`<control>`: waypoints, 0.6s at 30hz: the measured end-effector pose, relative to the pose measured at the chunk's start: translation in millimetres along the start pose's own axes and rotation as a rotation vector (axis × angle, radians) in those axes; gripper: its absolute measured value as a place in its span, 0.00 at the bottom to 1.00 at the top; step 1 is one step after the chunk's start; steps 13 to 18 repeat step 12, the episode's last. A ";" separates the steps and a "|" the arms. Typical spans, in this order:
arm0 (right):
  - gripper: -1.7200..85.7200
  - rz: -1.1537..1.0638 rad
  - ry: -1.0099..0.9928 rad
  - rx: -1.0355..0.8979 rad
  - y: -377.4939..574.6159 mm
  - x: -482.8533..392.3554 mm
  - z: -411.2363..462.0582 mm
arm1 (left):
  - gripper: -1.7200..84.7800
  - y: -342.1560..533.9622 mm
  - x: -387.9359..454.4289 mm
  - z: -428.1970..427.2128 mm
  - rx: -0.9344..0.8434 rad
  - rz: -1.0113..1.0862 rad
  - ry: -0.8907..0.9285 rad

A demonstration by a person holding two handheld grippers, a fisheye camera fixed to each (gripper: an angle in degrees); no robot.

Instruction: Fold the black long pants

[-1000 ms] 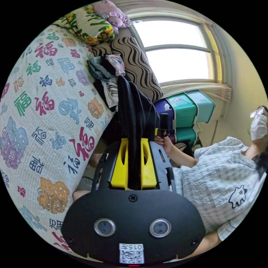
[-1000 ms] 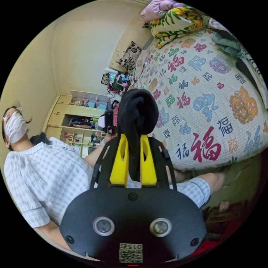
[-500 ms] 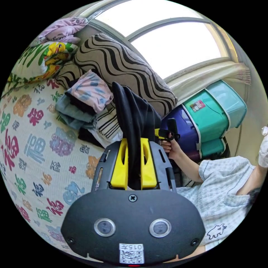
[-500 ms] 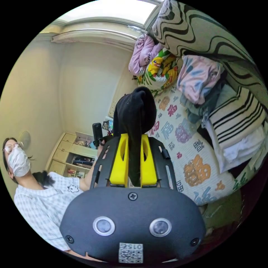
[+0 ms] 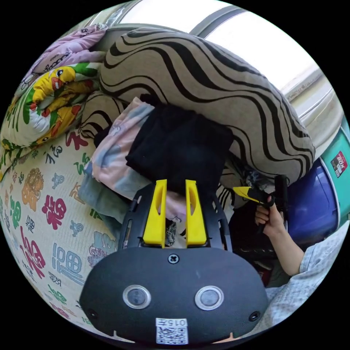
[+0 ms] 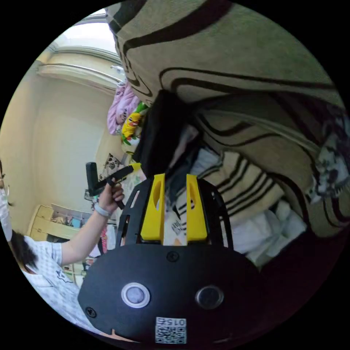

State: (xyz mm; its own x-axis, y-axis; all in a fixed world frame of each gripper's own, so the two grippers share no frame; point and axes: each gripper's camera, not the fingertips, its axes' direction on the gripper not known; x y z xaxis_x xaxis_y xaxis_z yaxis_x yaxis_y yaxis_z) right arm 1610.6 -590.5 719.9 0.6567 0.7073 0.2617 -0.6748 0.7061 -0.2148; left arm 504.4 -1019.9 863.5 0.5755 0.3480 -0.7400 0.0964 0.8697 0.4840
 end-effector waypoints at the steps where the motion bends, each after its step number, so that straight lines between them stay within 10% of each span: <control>1: 0.14 0.016 0.114 -0.041 14.5 14.7 -3.1 | 0.11 5.0 1.9 15.9 0.019 -0.004 -0.011; 6: 0.15 0.155 0.345 -0.165 57.7 75.9 -5.3 | 0.11 44.4 12.8 27.3 0.202 -0.140 0.100; 18: 0.15 0.271 0.125 -0.115 55.8 125.9 2.6 | 0.14 88.1 51.9 121.8 -0.131 -0.196 0.160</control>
